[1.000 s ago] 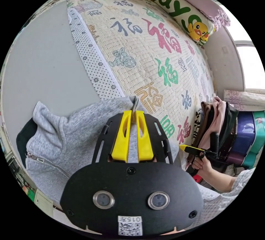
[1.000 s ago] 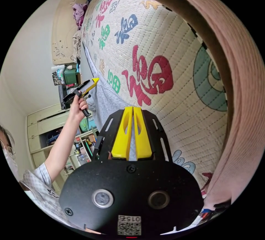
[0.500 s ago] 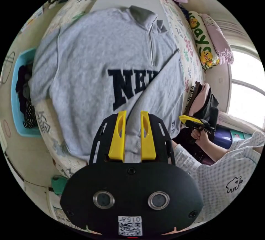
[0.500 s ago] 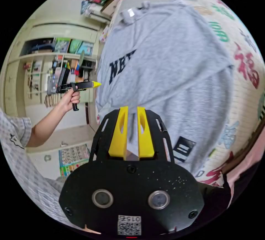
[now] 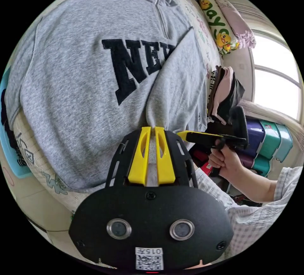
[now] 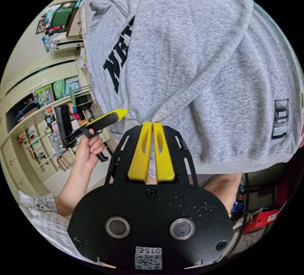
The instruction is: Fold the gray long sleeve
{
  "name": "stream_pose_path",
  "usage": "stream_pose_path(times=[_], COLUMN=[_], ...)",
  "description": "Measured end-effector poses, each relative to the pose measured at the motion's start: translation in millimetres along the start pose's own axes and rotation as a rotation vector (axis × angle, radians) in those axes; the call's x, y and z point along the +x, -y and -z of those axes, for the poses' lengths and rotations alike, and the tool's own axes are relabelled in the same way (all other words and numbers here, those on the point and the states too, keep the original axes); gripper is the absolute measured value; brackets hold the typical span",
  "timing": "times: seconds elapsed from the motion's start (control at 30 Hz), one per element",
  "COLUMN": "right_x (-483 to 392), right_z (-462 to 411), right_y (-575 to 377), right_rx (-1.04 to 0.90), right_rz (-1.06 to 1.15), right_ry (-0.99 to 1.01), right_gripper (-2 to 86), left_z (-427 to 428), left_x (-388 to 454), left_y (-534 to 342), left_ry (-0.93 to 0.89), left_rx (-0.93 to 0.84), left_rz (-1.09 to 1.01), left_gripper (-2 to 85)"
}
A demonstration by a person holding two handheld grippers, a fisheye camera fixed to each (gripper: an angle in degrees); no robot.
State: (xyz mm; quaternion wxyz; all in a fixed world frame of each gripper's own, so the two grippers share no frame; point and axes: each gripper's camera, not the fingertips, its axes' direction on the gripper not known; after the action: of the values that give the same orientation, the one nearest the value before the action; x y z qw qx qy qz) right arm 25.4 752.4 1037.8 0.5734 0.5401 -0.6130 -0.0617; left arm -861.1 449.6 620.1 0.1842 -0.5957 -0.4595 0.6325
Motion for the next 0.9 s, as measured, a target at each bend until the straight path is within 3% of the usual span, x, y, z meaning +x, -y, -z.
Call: stream_pose_path(times=[0.13,0.23,0.37,0.5,0.6,0.77,0.9], right_x=[20,48,80,108,140,147,144], right_z=[-29,-41,-49,-47,-79,-147,-191], right_y=[-2,1,3,-29,-48,-51,-63], right_rx=[-0.032,-0.023,-0.003,0.068,-0.057,-0.321,-0.451], right_rz=[0.066,0.013,0.004,0.043,0.046,0.283,0.44], right_ry=[-0.196,-0.156,-0.122,-0.062,-0.01,-0.014,-0.036], right_gripper=[0.7,1.4,5.7,6.9,8.6,8.9,8.4], left_z=[16,8,16,12,6,8,20], left_x=[-19,-35,-59,-78,-89,-101,-124], left_y=[-13,-25,-49,-81,-104,-152,-199], left_ry=[0.034,0.055,-0.123,-0.087,-0.046,0.063,0.13], left_rx=[0.037,0.032,0.03,-0.067,-0.134,-0.241,-0.219], left_rz=[-0.023,-0.019,-0.067,-0.118,-0.161,-0.149,-0.032], left_gripper=[0.5,1.9,9.3,11.7,9.3,7.0,7.3])
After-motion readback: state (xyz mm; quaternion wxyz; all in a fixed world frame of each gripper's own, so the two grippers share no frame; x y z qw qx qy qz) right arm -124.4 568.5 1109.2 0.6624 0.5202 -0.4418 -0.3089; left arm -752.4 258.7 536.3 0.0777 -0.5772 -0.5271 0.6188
